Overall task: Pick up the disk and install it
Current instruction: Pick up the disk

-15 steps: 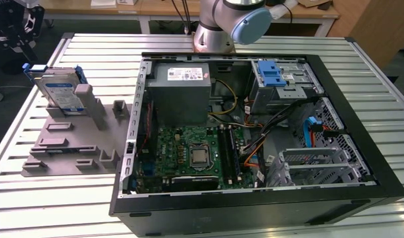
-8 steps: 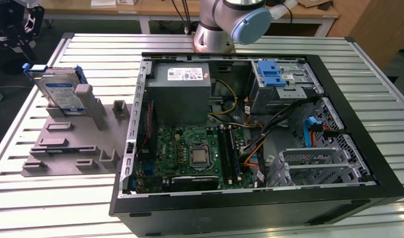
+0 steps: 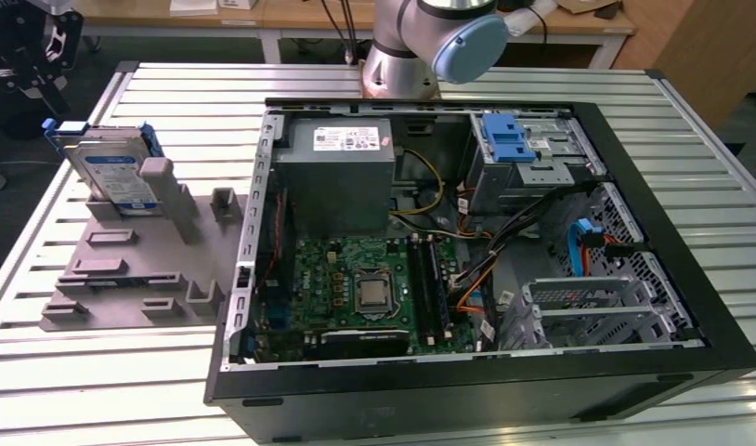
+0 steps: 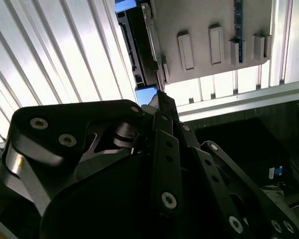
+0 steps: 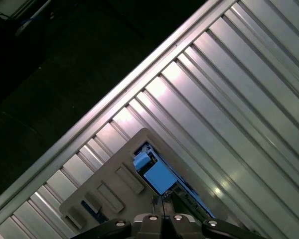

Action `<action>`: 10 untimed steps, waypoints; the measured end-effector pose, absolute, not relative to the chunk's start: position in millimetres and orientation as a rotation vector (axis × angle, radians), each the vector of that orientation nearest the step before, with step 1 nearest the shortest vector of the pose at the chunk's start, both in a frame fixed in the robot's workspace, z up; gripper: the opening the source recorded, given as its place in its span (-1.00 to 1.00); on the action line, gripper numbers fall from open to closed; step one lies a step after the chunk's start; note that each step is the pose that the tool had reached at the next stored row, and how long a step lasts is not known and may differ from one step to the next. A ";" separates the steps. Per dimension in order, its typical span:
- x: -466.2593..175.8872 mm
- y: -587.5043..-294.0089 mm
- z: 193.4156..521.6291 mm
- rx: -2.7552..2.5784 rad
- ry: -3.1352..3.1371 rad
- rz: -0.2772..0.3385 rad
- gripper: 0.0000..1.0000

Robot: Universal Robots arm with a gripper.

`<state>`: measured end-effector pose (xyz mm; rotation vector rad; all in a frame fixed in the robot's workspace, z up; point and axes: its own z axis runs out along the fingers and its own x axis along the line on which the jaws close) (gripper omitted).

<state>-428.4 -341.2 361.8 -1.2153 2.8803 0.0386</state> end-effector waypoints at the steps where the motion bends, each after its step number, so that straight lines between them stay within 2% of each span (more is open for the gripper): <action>1: -428.4 -341.2 361.8 -1.225 2.876 0.039 -0.79; 10: -428.4 -341.2 361.7 -1.365 2.814 0.040 -0.79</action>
